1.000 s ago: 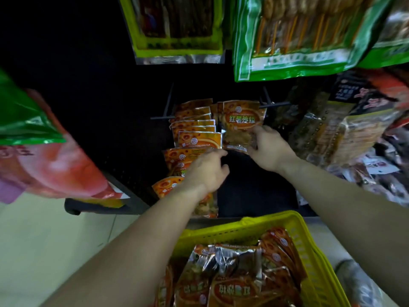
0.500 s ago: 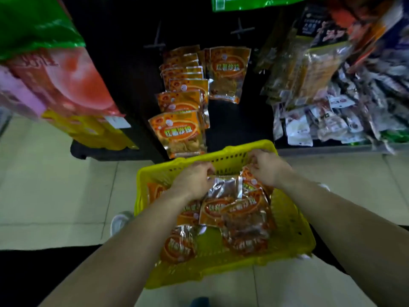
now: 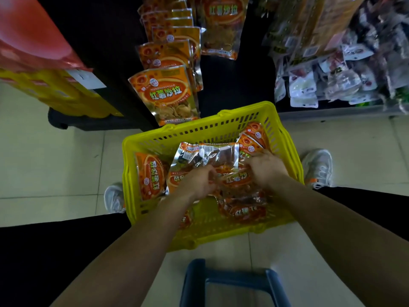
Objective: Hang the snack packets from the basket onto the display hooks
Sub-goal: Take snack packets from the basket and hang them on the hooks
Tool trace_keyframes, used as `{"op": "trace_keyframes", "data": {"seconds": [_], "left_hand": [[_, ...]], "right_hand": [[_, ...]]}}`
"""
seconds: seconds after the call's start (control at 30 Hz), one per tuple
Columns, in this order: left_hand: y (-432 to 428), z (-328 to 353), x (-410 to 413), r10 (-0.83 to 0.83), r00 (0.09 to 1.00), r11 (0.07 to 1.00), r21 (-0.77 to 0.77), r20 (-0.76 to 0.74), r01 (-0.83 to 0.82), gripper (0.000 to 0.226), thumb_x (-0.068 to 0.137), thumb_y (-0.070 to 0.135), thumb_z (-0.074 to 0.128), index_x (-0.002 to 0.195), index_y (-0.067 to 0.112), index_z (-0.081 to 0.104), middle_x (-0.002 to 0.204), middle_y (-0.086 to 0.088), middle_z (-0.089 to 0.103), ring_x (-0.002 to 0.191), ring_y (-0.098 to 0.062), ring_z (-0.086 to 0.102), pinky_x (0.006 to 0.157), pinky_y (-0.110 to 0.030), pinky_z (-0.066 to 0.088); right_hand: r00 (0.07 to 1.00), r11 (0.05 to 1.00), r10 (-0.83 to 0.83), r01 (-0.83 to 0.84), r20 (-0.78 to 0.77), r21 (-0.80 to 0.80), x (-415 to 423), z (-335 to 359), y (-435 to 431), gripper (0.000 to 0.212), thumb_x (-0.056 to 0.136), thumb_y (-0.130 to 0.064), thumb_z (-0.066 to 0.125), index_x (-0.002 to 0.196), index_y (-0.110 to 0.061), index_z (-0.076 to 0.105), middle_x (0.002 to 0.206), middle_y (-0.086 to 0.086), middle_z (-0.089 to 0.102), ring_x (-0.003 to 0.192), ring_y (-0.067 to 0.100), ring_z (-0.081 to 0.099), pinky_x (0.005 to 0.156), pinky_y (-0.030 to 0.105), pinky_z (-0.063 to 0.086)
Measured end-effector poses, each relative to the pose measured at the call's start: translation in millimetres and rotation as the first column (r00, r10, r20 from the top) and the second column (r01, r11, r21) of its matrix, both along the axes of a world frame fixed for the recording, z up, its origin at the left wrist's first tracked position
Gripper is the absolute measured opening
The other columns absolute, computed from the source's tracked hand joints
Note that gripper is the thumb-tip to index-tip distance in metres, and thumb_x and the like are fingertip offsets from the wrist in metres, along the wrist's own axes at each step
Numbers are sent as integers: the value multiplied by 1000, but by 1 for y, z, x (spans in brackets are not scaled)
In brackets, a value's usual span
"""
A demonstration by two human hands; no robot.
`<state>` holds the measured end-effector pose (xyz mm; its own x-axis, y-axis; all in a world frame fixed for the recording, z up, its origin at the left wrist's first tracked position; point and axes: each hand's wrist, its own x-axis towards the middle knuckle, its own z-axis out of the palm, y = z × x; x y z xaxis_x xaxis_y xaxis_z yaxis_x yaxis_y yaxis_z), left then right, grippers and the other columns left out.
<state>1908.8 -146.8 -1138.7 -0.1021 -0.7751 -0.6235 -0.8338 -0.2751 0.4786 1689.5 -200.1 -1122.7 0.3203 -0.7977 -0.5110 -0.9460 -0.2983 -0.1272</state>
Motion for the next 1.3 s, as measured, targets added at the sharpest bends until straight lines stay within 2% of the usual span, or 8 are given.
{"op": "trace_keyframes", "data": {"seconds": [0.17, 0.27, 0.4, 0.53, 0.63, 0.87, 1.07, 1.3], "left_hand": [[-1, -1, -8, -131, 986, 984, 136, 99, 117, 39, 81, 58, 68, 72, 20, 65, 70, 1, 65, 69, -16, 61, 57, -30, 40], [13, 0, -14, -200, 979, 977, 81, 39, 196, 29, 79, 55, 71, 90, 28, 67, 92, 9, 69, 86, -13, 64, 74, -33, 53], [19, 8, -21, -210, 955, 965, 113, -208, 237, 37, 82, 37, 78, 117, 33, 67, 121, 7, 64, 104, -12, 60, 88, -31, 49], [27, 7, -23, -305, 936, 937, 121, -175, 328, 29, 81, 23, 81, 108, 26, 72, 113, 6, 67, 100, -15, 63, 79, -27, 48], [35, 11, -28, -349, 932, 934, 46, -101, 355, 33, 81, 33, 81, 112, 30, 70, 114, 7, 65, 97, -11, 58, 70, -25, 41], [39, 24, -52, -444, 896, 883, -155, 34, 443, 15, 84, 35, 76, 99, 31, 73, 108, 6, 65, 104, -18, 58, 84, -33, 46], [18, 67, -44, -367, 928, 911, -227, -63, 345, 14, 91, 36, 64, 81, 38, 55, 82, 18, 58, 79, -6, 57, 67, -29, 41], [-9, 179, 4, -303, 949, 871, -431, -91, 237, 13, 95, 35, 62, 89, 41, 51, 92, 12, 63, 88, -13, 60, 77, -34, 49]], "right_hand": [[993, 992, -112, 111, 21, 62, -8, 6, -11, 36, 92, -30, 58, 128, -37, 58, 129, 6, 61, 114, 29, 60, 92, 43, 51], [993, 994, -112, 112, 33, 1, -9, 8, -9, 32, 92, -30, 58, 123, -35, 60, 124, 7, 63, 109, 30, 63, 86, 42, 53], [994, 993, -103, 106, 43, -56, -13, 11, -2, 30, 94, -35, 58, 124, -39, 59, 122, 7, 63, 107, 31, 63, 80, 38, 49], [991, 994, -114, 113, 69, 13, -23, 20, 0, 36, 95, -37, 58, 131, -41, 53, 130, 8, 60, 113, 32, 59, 86, 41, 49], [989, 989, -116, 107, 97, 98, -26, 30, -2, 38, 97, -37, 55, 135, -38, 52, 136, 9, 57, 119, 33, 56, 96, 45, 50], [960, 977, -142, 97, 241, 192, -28, 56, -4, 33, 103, -40, 43, 121, -21, 64, 123, 11, 63, 112, 31, 58, 95, 41, 48], [946, 985, -119, 76, 301, 152, -29, 101, -22, 29, 102, -35, 49, 121, -21, 67, 120, 5, 66, 106, 25, 60, 82, 27, 41], [877, 998, -47, 28, 478, 47, -22, 196, -47, 19, 101, -22, 52, 104, -19, 71, 99, 0, 70, 94, 17, 63, 79, 30, 47]]}}
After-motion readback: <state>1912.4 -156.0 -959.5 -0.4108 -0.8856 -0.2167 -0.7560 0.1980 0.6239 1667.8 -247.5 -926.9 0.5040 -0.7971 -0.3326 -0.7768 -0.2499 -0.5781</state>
